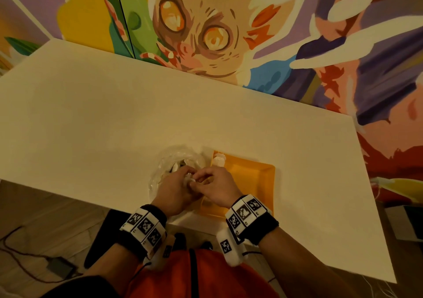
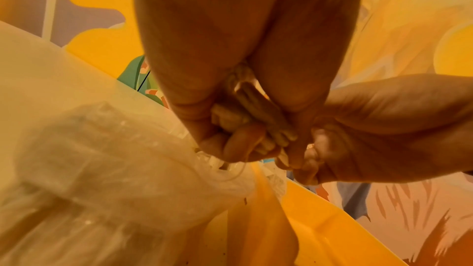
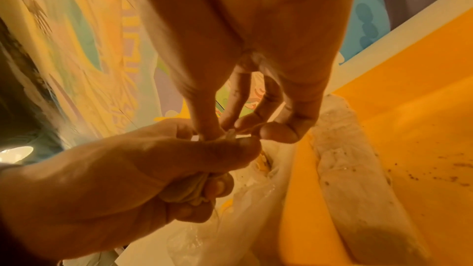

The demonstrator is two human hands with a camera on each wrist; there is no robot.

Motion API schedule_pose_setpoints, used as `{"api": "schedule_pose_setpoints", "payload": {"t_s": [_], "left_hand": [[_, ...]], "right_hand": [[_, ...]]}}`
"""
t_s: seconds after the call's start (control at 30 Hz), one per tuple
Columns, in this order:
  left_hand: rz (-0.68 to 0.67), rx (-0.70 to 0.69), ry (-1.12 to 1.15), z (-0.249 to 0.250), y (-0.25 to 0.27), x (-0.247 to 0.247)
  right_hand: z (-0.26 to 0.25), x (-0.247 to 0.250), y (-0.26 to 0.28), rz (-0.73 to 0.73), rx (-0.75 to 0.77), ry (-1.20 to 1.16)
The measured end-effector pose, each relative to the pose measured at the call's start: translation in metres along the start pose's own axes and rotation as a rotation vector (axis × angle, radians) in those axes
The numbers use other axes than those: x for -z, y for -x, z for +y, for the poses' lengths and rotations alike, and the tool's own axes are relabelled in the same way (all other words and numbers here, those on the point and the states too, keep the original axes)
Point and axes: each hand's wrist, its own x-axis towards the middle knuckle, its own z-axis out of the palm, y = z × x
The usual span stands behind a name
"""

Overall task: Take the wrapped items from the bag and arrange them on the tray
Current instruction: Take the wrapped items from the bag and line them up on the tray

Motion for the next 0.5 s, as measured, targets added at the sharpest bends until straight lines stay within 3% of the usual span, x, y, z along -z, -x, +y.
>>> {"api": "schedule_pose_setpoints", "payload": {"t_s": [0.3, 0.5], "left_hand": [[0.027, 0.037, 0.141, -0.003, -0.001, 0.002], [0.021, 0.168, 0.274, -0.001, -0.002, 0.008]], "right_hand": [[0.006, -0.001, -0.003, 0.18, 0.048, -0.224], [0.008, 0.008, -0.004, 0.286, 0.11, -0.31]]}}
